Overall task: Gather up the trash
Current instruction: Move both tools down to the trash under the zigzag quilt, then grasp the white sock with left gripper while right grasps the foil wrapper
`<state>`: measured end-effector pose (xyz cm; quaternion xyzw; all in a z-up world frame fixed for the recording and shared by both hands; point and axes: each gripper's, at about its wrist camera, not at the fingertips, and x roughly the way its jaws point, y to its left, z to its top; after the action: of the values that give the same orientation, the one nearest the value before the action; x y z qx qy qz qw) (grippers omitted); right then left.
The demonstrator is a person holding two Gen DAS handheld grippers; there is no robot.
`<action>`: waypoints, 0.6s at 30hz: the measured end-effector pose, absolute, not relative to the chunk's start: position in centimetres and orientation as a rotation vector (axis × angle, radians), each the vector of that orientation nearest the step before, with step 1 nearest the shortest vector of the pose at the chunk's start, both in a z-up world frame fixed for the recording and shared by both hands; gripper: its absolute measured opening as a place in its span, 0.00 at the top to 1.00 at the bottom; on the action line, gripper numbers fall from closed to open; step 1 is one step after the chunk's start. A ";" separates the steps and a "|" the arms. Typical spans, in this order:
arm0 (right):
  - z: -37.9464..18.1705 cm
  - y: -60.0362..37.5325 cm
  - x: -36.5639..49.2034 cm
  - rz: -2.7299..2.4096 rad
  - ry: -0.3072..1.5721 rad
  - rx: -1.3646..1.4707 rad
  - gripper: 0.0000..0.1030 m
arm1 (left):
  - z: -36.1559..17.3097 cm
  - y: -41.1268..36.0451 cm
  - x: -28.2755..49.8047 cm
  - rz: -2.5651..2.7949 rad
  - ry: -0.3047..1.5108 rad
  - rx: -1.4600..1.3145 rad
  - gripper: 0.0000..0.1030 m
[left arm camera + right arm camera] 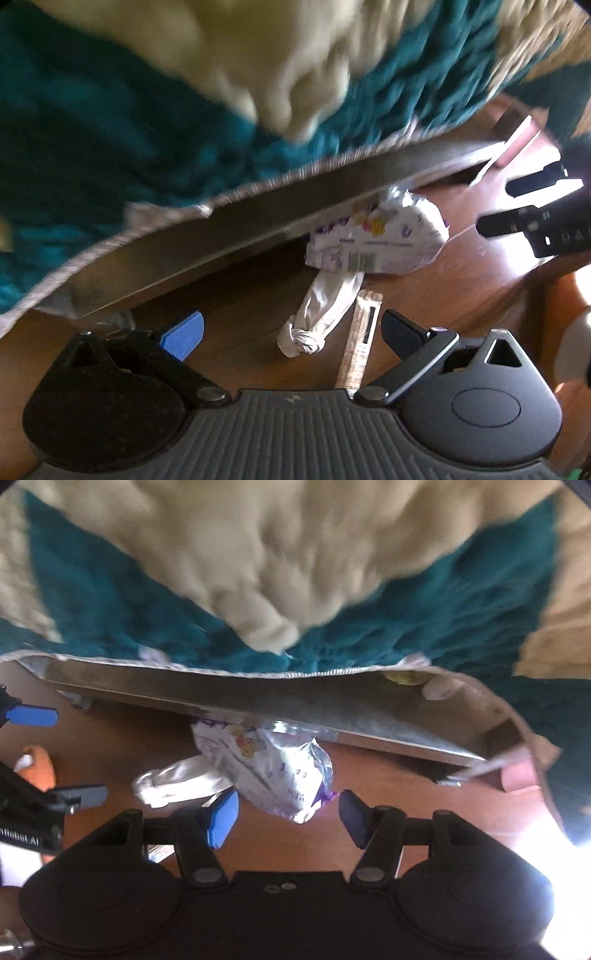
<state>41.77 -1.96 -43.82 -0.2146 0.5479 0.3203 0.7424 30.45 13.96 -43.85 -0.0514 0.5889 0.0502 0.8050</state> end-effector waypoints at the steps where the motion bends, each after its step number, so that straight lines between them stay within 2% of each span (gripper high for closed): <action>1: -44.7 -1.7 42.0 0.710 1.196 -0.477 0.42 | -44.9 14.0 30.7 0.100 1.270 -0.104 0.00; 9: -50.4 1.0 43.4 0.771 1.182 -0.544 0.42 | -51.3 13.4 32.4 0.016 1.316 -0.051 0.01; 13: -52.1 1.8 43.3 0.790 1.186 -0.559 0.45 | -53.8 13.1 33.2 -0.029 1.332 -0.037 0.01; 15: -52.7 2.0 42.9 0.801 1.189 -0.579 0.60 | -54.8 13.0 33.5 -0.045 1.340 -0.037 0.03; 16: -52.9 2.0 42.6 0.807 1.186 -0.592 0.62 | -55.1 13.0 33.5 -0.058 1.343 -0.042 0.05; 18: -53.2 1.9 42.0 0.831 1.198 -0.605 0.72 | -55.8 12.7 33.5 -0.079 1.355 -0.036 0.15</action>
<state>41.95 1.90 -53.22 -0.2719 0.5386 0.3737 0.7045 33.54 12.71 -55.84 -0.0166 0.6267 -0.0365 0.7783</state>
